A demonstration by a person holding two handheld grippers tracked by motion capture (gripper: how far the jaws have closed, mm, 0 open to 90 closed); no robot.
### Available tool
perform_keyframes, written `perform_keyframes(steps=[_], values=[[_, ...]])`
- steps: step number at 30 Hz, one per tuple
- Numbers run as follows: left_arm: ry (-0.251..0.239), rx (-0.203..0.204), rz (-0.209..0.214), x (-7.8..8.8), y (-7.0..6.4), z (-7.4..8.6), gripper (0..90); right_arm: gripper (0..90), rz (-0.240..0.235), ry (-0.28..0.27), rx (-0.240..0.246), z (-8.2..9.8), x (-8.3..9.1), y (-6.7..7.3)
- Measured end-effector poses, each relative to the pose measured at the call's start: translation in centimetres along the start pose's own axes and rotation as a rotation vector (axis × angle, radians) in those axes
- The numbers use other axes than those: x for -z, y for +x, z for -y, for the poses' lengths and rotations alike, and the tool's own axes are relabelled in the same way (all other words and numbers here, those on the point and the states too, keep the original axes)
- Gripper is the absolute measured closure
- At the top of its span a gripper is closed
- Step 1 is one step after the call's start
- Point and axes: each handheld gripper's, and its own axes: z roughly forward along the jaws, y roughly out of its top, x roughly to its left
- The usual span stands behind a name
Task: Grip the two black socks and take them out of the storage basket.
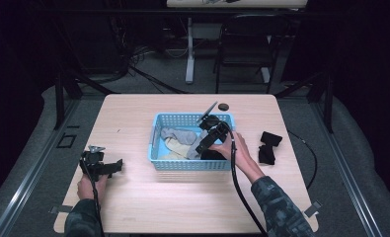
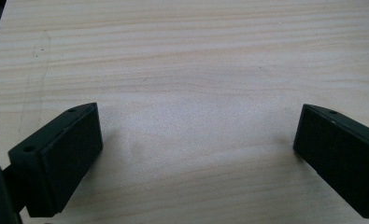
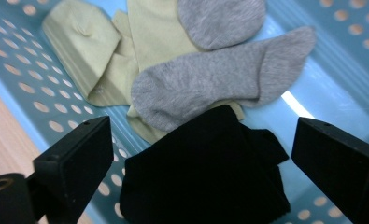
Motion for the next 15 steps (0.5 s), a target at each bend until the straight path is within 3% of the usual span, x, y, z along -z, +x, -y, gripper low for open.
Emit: perform_keyframes(steps=[2,6,9,13,14,15], values=[[-0.003,-0.004,0.001,0.0,0.0,0.0,1.5,7.1,0.028,0.049,0.012,-0.3,-1.1,0.2],[-0.004,-0.003,0.001,0.0,0.0,0.0,1.5,16.7,0.019,0.093,0.006,-0.4,-2.0,0.1],[-0.003,-0.004,0.001,0.0,0.0,0.0,1.5,31.8,0.007,0.114,0.002,-0.1,-2.3,-0.1],[-0.003,-0.004,0.001,0.0,0.0,0.0,1.5,65.0,-0.001,0.114,-0.012,0.4,-1.8,-0.2],[-0.003,-0.004,0.001,0.0,0.0,0.0,1.5,71.0,0.005,0.123,-0.005,0.5,-1.6,-0.4],[-0.003,-0.004,0.001,0.0,0.0,0.0,1.5,71.0,0.005,0.123,-0.005,0.5,-1.6,-0.4]])
